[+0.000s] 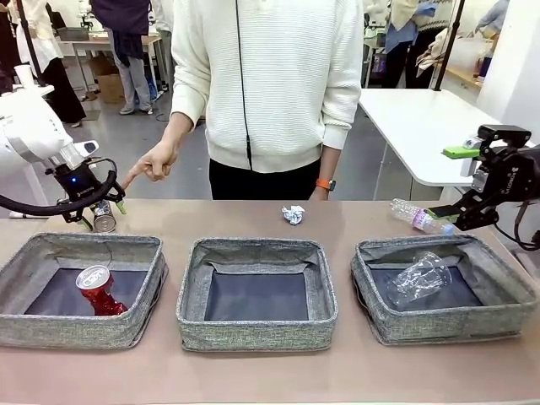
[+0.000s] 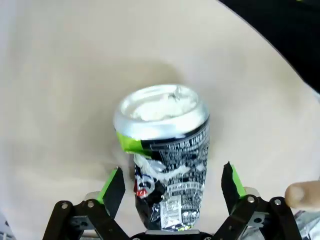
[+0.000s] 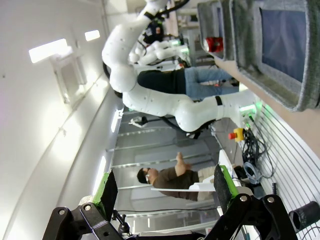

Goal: Sort the waste into the appropriate baskets.
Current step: Pick up the waste item pointed out by the person.

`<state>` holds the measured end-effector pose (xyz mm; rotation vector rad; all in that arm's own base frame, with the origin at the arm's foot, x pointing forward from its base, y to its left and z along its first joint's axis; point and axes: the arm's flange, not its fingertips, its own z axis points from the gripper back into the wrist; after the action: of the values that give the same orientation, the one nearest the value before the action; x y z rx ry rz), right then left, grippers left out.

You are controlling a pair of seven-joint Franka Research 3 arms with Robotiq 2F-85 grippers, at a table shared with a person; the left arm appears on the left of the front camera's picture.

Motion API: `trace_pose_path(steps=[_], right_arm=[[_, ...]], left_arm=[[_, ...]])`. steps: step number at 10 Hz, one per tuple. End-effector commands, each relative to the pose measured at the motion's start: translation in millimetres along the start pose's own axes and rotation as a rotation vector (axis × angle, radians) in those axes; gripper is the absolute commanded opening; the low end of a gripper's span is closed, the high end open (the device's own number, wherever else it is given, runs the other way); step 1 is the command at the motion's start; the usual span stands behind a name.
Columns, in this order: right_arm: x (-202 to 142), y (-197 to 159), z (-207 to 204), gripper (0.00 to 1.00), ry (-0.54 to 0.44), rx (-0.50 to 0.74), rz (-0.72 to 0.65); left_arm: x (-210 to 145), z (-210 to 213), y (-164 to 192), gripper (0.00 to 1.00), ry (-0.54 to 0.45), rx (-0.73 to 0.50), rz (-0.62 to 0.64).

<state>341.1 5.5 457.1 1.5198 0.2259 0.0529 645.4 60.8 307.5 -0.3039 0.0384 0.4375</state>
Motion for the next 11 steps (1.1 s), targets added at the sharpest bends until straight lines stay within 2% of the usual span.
trace_pose_path(steps=[1,4,7,8,11], right_arm=[[-1.3,0.1,-0.6,1.0,0.011,-0.002,0.015],[-1.3,0.1,-0.6,1.0,0.011,-0.002,0.015],[-1.3,0.1,-0.6,1.0,0.011,-0.002,0.015],[-1.3,0.1,-0.6,1.0,0.011,-0.002,0.015],[-1.3,0.1,-0.6,1.0,0.011,-0.002,0.015]], left_arm=[[-5.2,2.4,-3.7,1.0,-0.057,0.053,0.027],[-5.1,0.9,-4.1,1.0,-0.065,0.071,0.035],[-4.9,-1.6,-3.1,0.11,-0.044,0.11,0.041],[-4.1,-3.1,-2.6,0.0,-0.037,0.12,0.039],[-3.7,-2.4,-4.2,0.02,-0.035,0.117,0.039]])
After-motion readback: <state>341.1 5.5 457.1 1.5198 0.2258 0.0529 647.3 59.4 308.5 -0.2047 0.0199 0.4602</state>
